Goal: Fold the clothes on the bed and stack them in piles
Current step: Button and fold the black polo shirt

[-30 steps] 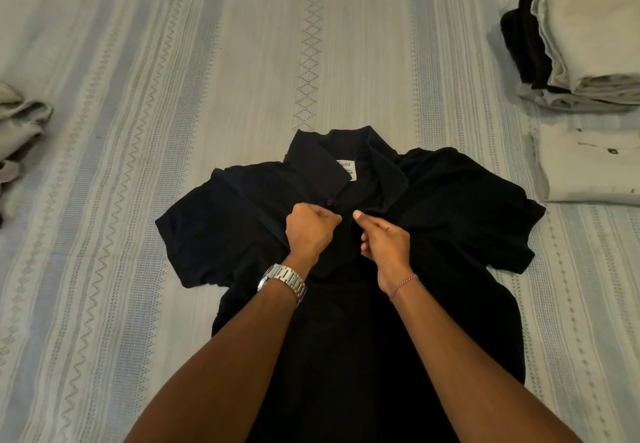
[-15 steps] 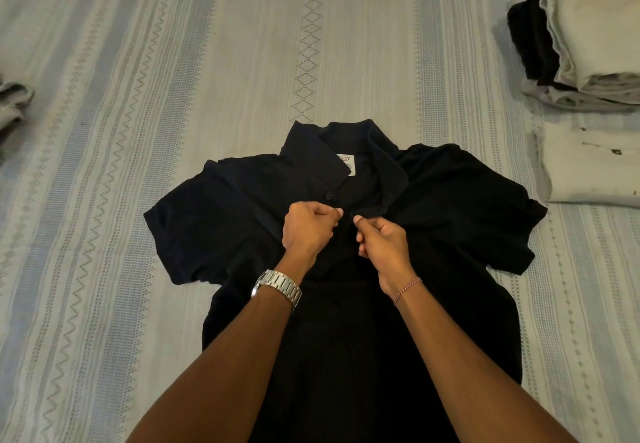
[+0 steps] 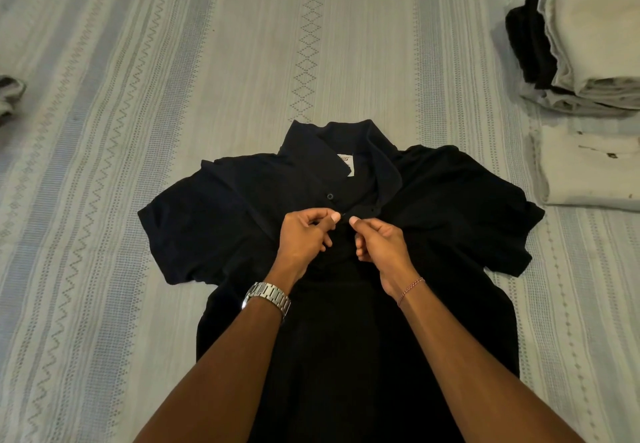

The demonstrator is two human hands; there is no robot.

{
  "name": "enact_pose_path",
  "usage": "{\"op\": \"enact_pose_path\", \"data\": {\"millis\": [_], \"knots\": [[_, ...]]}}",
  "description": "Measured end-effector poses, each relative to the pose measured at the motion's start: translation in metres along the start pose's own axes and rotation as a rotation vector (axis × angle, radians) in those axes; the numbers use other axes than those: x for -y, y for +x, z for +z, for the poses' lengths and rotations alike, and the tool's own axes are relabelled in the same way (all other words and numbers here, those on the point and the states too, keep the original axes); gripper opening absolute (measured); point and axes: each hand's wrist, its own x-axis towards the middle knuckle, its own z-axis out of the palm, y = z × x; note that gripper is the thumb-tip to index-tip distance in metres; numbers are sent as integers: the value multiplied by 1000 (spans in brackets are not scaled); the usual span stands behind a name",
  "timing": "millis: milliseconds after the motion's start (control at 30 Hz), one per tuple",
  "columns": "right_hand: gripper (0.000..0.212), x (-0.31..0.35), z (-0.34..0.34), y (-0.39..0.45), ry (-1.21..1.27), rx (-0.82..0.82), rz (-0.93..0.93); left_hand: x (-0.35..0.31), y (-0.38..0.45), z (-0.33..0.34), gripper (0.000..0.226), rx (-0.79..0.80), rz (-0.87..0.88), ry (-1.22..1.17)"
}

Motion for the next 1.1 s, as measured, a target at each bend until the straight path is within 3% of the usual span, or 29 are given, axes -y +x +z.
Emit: {"op": "enact_pose_path", "data": {"millis": [333,733,967,1100], "knots": [[12,-1,-7,2,-39,67,35,3,4,-3,15,75,-40,-66],[17,-2,3,3,-66,9,-22,3,4,-2,13,71,-52,-36],[12,-8,7,7,-93,-13,-31,4,0,1,20,81,50,51],[14,-14,8,10,-136,-32,-69,6,0,8,14,7,99,118]]}}
